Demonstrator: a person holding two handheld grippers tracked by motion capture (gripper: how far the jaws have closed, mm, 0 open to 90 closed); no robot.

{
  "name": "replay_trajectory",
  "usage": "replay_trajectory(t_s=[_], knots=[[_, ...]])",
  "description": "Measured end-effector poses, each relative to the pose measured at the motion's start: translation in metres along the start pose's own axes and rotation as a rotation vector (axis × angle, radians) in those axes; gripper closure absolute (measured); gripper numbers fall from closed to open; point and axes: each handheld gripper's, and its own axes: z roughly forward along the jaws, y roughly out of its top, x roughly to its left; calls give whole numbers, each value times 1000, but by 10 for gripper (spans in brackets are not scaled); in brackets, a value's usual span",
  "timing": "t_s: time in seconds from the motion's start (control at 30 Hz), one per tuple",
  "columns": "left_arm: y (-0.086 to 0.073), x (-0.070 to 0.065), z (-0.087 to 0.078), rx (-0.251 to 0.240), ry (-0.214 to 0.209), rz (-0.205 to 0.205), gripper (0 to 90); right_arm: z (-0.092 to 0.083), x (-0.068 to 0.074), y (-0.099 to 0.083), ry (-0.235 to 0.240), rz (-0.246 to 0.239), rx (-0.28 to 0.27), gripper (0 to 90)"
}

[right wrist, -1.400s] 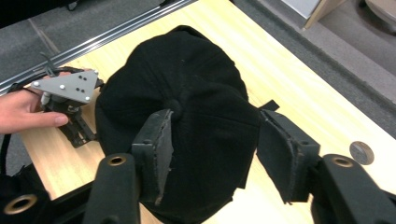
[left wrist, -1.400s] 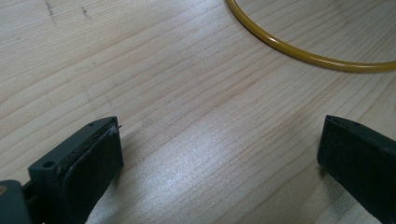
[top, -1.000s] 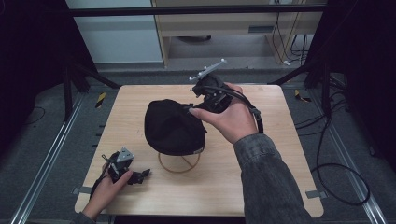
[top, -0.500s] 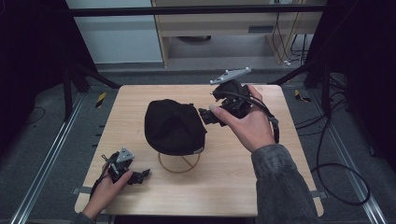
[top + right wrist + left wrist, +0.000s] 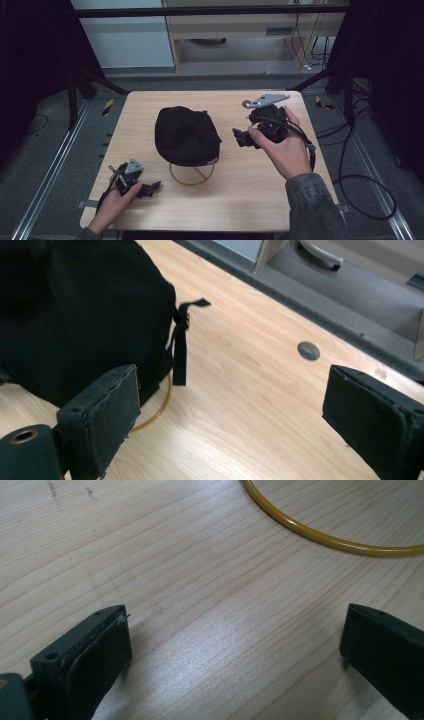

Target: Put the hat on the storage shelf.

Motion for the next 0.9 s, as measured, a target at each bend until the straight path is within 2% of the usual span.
replay_trajectory(t_s=[0.13, 0.33, 0.6, 0.9], knots=[[0, 0, 0, -3, -1, 1, 0, 5, -3, -10, -11, 8, -7, 90], [0, 0, 0, -3, -1, 2, 0, 19, -11, -32, -27, 49, -20, 98], [-1, 0, -1, 1, -4, 5, 0, 31, -14, -58, -46, 84, -30, 101], [-1, 0, -1, 0, -5, 5, 0, 45, -19, -87, -69, 131, -12, 101]])
